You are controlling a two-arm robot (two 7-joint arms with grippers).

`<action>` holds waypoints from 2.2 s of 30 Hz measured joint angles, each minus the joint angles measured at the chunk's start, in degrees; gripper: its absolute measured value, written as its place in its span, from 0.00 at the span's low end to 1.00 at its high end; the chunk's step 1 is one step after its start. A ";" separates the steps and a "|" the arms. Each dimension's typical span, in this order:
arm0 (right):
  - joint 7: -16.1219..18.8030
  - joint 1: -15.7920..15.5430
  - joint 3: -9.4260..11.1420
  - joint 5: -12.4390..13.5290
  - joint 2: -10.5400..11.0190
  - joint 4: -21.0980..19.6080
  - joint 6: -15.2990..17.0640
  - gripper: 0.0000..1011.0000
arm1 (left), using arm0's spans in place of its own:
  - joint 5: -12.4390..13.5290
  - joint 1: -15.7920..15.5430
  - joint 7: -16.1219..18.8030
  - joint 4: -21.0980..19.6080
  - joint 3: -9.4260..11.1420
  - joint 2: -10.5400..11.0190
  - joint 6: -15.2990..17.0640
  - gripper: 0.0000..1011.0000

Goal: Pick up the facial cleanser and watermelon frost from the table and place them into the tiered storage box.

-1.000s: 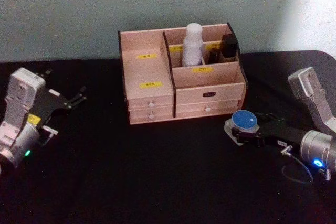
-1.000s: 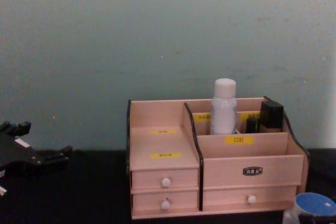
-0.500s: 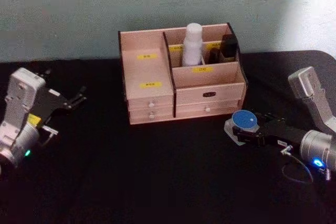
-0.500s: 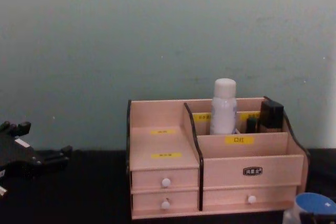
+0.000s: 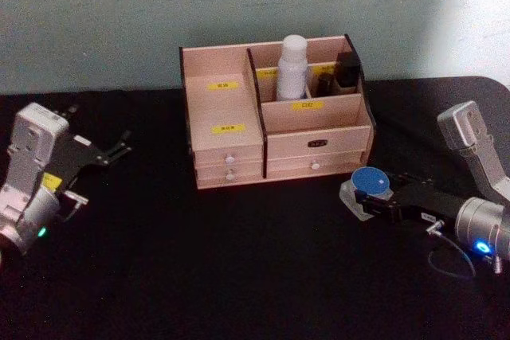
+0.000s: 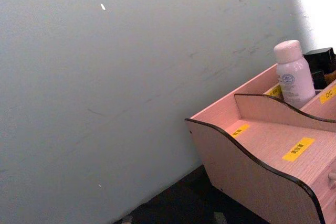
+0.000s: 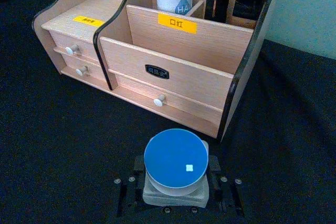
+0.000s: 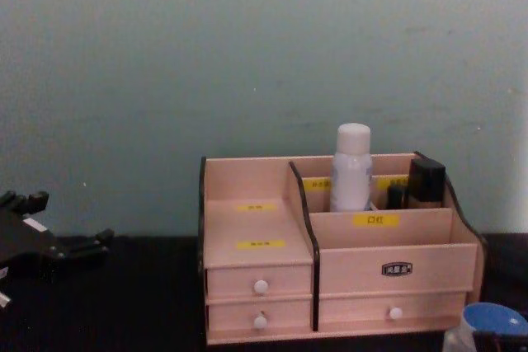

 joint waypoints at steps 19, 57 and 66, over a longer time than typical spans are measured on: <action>0.00 0.00 0.00 0.00 0.00 0.00 0.01 0.70 | 0.00 0.00 0.00 0.00 0.00 0.00 0.00 0.99; 5.70 3.71 -3.13 6.18 3.21 -4.60 -0.39 0.70 | 0.00 0.00 0.00 0.00 0.00 0.00 0.00 0.99; 6.10 8.03 -5.82 6.18 1.93 -3.37 -1.10 0.70 | 0.00 0.00 0.00 0.00 0.00 0.00 0.00 0.99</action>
